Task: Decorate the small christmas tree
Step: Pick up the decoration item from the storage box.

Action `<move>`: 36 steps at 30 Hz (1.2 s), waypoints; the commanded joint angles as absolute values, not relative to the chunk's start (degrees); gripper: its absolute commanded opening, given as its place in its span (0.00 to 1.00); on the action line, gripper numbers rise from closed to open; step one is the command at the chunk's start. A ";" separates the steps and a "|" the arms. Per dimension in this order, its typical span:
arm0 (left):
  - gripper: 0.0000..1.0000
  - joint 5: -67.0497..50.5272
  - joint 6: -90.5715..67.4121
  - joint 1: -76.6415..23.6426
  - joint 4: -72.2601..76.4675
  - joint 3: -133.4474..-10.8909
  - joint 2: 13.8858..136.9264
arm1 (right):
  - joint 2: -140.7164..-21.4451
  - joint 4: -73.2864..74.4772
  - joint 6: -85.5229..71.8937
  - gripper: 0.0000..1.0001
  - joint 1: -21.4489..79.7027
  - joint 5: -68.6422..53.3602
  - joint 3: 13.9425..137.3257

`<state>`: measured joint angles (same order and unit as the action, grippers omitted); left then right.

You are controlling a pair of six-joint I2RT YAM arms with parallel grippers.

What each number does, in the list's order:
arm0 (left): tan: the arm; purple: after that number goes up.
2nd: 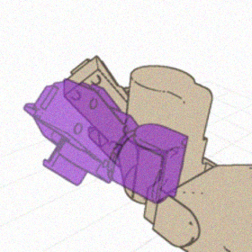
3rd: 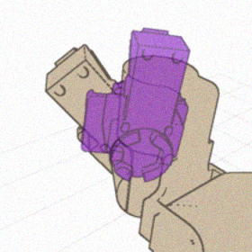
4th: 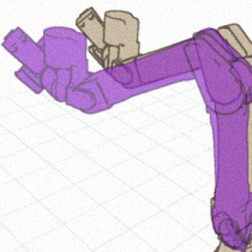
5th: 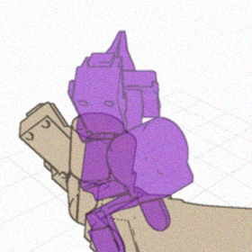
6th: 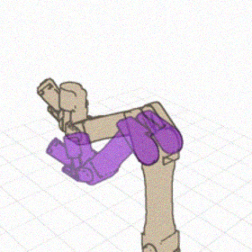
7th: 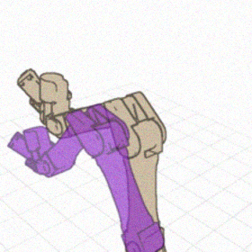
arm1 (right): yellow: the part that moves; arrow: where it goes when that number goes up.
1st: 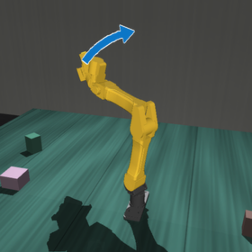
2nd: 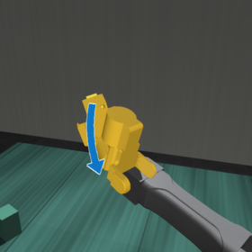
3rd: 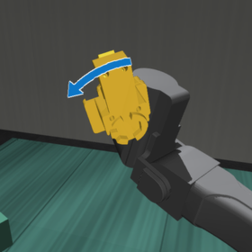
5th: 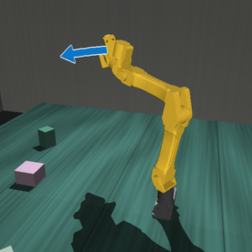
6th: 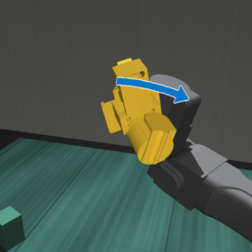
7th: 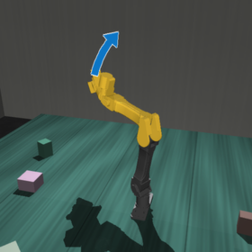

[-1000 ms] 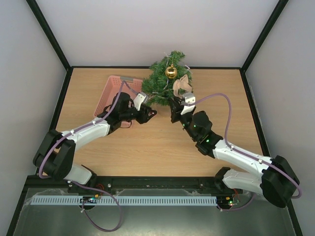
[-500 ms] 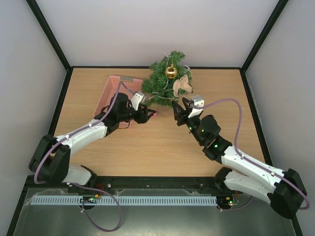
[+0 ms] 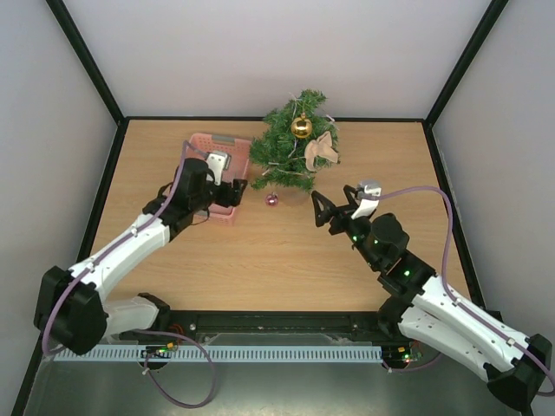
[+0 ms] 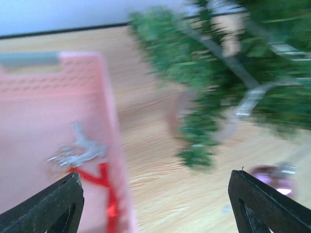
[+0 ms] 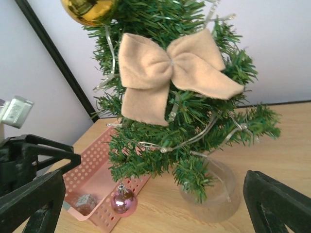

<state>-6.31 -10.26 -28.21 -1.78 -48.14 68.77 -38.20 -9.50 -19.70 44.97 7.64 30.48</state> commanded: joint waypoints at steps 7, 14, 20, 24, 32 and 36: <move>0.74 -3.52 -8.09 -13.94 -19.19 -55.69 80.43 | -29.11 0.34 -25.07 0.98 44.74 11.06 32.33; 0.64 -1.47 -4.95 -12.04 -25.97 -60.85 89.33 | -27.99 0.27 -24.63 0.98 44.79 9.75 32.10; 0.64 0.08 -3.68 -12.04 -28.49 -61.68 95.24 | -28.19 -0.38 -24.98 0.98 44.82 9.49 31.96; 0.65 -0.59 -2.87 -12.08 -30.01 -62.75 97.99 | -28.51 -0.86 -24.72 0.98 44.81 9.57 31.99; 0.64 -1.83 -2.63 -12.41 -31.46 -62.64 99.90 | -29.29 -0.73 -24.95 0.98 44.80 8.82 31.96; 0.55 -4.03 -2.90 -13.65 -31.54 -62.67 99.49 | -29.13 -0.44 -24.96 0.98 44.82 8.79 32.20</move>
